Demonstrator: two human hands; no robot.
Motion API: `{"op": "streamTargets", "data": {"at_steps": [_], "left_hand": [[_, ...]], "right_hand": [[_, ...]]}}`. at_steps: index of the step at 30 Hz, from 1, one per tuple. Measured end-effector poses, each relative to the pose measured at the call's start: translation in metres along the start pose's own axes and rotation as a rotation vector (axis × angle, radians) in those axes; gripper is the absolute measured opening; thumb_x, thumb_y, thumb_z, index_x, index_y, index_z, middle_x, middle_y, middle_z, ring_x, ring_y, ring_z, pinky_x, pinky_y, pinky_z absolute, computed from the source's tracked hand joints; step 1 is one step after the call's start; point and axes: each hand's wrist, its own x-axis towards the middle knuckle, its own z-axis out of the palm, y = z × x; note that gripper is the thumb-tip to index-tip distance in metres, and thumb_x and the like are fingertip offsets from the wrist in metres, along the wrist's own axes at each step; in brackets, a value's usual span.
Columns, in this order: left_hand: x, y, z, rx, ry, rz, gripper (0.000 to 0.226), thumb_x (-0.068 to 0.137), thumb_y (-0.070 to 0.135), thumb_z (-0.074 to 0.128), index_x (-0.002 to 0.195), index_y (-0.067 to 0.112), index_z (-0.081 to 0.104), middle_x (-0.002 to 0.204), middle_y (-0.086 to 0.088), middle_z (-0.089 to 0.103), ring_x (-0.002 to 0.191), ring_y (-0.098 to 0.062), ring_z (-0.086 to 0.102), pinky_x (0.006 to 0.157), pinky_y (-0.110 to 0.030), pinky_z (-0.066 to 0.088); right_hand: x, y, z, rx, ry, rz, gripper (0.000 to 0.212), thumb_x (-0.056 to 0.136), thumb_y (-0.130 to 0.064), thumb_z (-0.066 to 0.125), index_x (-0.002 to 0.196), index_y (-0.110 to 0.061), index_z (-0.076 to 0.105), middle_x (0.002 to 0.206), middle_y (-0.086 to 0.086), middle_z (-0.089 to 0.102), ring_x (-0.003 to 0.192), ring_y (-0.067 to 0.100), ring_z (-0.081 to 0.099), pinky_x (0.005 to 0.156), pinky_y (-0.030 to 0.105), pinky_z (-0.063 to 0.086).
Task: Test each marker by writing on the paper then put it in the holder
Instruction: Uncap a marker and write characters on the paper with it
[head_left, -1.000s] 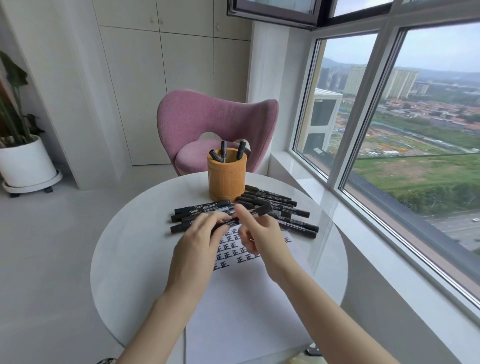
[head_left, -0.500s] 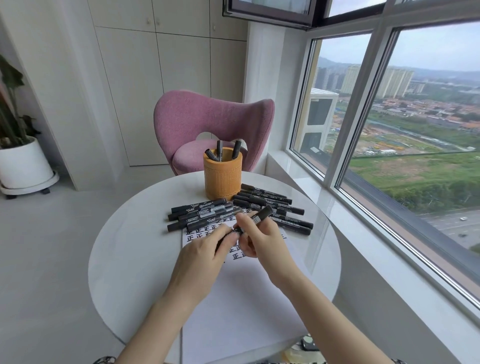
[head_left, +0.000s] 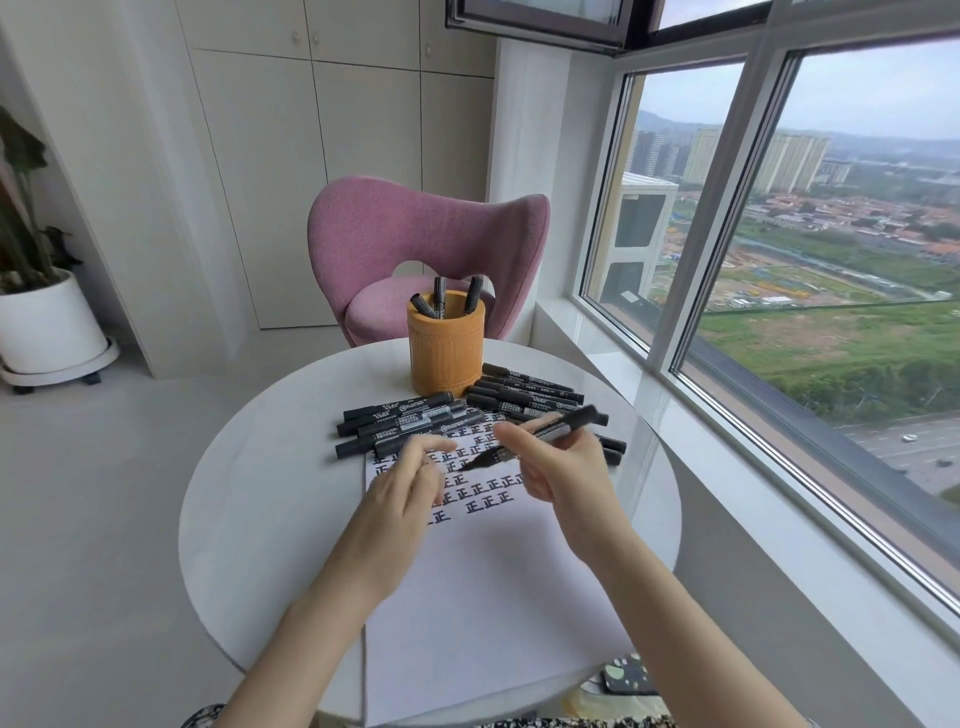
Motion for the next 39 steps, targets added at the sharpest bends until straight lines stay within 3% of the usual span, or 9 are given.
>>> {"op": "streamTargets", "data": {"at_steps": [3,7,10,15,19,24,29,39], "left_hand": [[-0.001,-0.008,-0.004,-0.077,0.027,-0.058,0.02,0.1,0.018,0.035,0.102,0.034,0.047,0.083,0.004,0.058,0.076,-0.001,0.053,0.073,-0.021,0.039],[-0.003,-0.015,-0.005,-0.085,0.07,-0.082,0.015,0.091,0.017,0.057,0.1,0.028,0.053,0.098,0.005,0.068,0.09,-0.003,0.063,0.082,-0.019,0.045],[-0.004,-0.016,-0.003,-0.085,0.111,-0.056,0.012,0.086,0.014,0.063,0.093,0.022,0.057,0.095,0.004,0.07,0.086,0.0,0.063,0.076,-0.007,0.043],[-0.005,-0.017,-0.003,-0.105,0.105,-0.048,0.011,0.084,0.007,0.065,0.091,0.016,0.066,0.09,0.007,0.071,0.083,0.002,0.064,0.072,-0.005,0.044],[-0.004,-0.019,-0.002,-0.117,0.111,-0.057,0.013,0.084,0.009,0.066,0.09,0.02,0.067,0.086,0.016,0.07,0.08,0.003,0.064,0.072,-0.005,0.044],[-0.004,-0.02,-0.001,-0.111,0.112,-0.065,0.013,0.084,0.009,0.067,0.088,0.021,0.068,0.083,0.018,0.07,0.076,0.003,0.063,0.07,-0.005,0.043],[-0.004,-0.022,0.0,-0.099,0.112,-0.063,0.012,0.084,0.01,0.067,0.088,0.021,0.068,0.082,0.011,0.071,0.077,0.002,0.064,0.071,-0.006,0.044],[-0.004,-0.024,0.0,-0.105,0.102,-0.074,0.011,0.084,0.011,0.067,0.088,0.022,0.068,0.081,0.017,0.07,0.074,0.001,0.063,0.071,-0.007,0.045]], "right_hand": [[0.006,0.003,-0.015,0.071,0.119,0.043,0.045,0.087,-0.005,0.062,0.057,-0.023,0.035,0.052,-0.001,0.019,0.05,0.014,0.012,0.045,0.022,0.011],[0.008,0.008,-0.025,-0.05,0.19,0.08,0.008,0.088,-0.009,0.056,0.083,-0.006,0.06,0.047,0.009,0.042,0.041,0.019,0.037,0.041,0.021,0.02],[0.007,0.012,-0.025,-0.181,0.169,0.058,0.017,0.088,-0.015,0.06,0.079,-0.002,0.065,0.051,0.011,0.059,0.042,0.018,0.056,0.038,0.019,0.025],[0.008,0.02,-0.021,-0.43,0.229,-0.053,0.043,0.084,-0.026,0.071,0.052,-0.01,0.047,0.041,0.001,0.045,0.039,0.013,0.036,0.044,0.02,0.031],[0.012,0.025,-0.022,-0.483,0.298,-0.08,0.039,0.083,-0.015,0.067,0.052,-0.012,0.043,0.039,-0.012,0.036,0.041,0.005,0.029,0.044,0.016,0.025],[0.011,0.029,-0.022,-0.541,0.288,-0.097,0.035,0.082,-0.008,0.06,0.055,0.001,0.041,0.054,0.007,0.034,0.054,0.011,0.026,0.05,0.026,0.02],[0.011,0.031,-0.021,-0.563,0.269,-0.11,0.038,0.084,-0.01,0.06,0.055,0.005,0.04,0.055,0.006,0.032,0.054,0.011,0.025,0.051,0.028,0.019],[0.012,0.033,-0.022,-0.58,0.25,-0.112,0.042,0.086,-0.017,0.062,0.057,0.006,0.041,0.055,0.005,0.033,0.055,0.012,0.026,0.052,0.029,0.019]]}}
